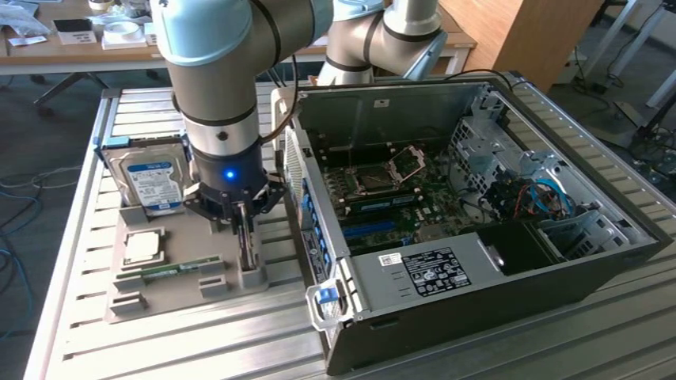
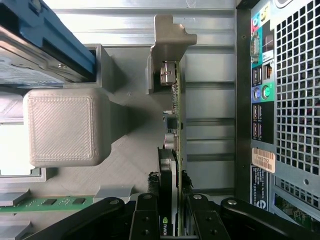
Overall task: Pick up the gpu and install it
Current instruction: 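Pick up the gpu and move the gpu toward the slot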
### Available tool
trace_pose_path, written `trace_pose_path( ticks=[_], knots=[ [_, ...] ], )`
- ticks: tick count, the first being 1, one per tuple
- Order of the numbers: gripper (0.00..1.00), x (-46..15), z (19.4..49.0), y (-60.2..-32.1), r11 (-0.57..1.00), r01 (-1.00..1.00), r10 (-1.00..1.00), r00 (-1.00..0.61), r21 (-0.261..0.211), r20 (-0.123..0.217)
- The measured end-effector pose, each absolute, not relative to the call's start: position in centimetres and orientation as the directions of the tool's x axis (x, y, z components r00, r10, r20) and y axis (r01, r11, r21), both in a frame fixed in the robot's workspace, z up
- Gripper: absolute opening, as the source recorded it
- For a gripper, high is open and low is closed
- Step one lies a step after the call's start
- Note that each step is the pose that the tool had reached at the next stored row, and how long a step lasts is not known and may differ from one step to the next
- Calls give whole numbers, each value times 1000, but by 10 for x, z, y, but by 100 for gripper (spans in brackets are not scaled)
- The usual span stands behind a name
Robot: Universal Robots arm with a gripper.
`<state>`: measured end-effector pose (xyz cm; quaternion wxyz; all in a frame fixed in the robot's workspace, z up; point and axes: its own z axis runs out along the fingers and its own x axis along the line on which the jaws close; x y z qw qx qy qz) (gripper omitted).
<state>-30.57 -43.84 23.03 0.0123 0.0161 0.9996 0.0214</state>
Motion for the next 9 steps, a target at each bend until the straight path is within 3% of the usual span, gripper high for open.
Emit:
trace_pose_path(
  ticks=[9],
  knots=[
    [27, -306, 249, -438, 999, 32, 33, -999, 43, -24]
  ],
)
